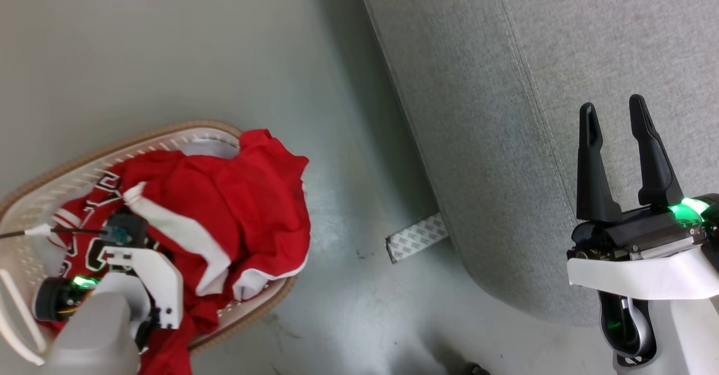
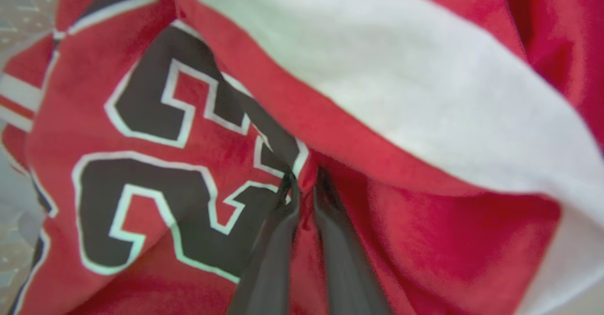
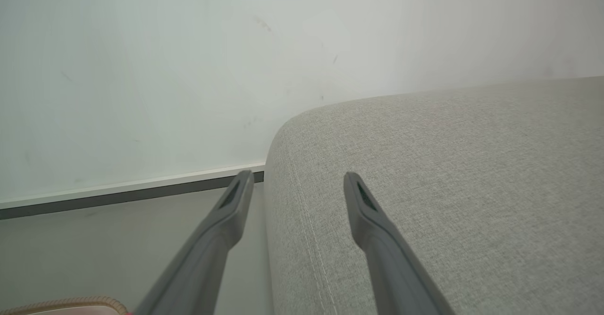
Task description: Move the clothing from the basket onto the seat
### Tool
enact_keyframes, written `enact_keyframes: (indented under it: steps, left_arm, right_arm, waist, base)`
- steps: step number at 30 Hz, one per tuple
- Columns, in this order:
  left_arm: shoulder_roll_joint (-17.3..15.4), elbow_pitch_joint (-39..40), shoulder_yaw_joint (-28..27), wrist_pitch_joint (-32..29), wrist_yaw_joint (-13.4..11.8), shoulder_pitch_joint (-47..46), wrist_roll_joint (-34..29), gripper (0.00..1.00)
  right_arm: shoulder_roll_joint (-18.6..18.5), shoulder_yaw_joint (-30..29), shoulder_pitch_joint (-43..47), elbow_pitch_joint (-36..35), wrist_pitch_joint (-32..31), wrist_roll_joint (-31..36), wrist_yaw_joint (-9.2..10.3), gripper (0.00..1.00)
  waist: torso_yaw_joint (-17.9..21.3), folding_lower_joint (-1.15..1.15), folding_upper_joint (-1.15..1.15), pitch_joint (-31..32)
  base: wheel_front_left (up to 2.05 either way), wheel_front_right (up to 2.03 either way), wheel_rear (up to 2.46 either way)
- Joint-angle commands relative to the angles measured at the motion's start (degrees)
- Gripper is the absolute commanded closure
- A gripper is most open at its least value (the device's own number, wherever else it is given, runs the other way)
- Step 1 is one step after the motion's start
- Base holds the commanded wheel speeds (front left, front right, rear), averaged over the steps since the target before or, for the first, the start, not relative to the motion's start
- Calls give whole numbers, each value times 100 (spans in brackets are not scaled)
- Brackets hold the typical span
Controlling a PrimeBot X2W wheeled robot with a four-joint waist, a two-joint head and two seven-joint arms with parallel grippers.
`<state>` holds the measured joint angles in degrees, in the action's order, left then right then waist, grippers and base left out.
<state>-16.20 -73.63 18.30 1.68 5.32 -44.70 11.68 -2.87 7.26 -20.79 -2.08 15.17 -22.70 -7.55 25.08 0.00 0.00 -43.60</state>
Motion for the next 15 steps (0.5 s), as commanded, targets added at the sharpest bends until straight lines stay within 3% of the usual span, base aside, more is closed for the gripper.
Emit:
enact_keyframes:
  steps: [1, 15]
  left_arm:
    - [20, -14, -28, 80, 9, 45, 63, 100]
    - [626, -22, -32, 1063, 205, 531, 567, 100]
  right_arm:
    - [-3, -26, -51, 33, -3, 73, 12, 0]
    - [-7, -200, 231, 315, -3, 551, 12, 0]
  waist:
    - [-73, 0, 0, 109]
    - [-883, 0, 0, 1564]
  base:
    - [0, 0, 0]
    - [0, 0, 0]
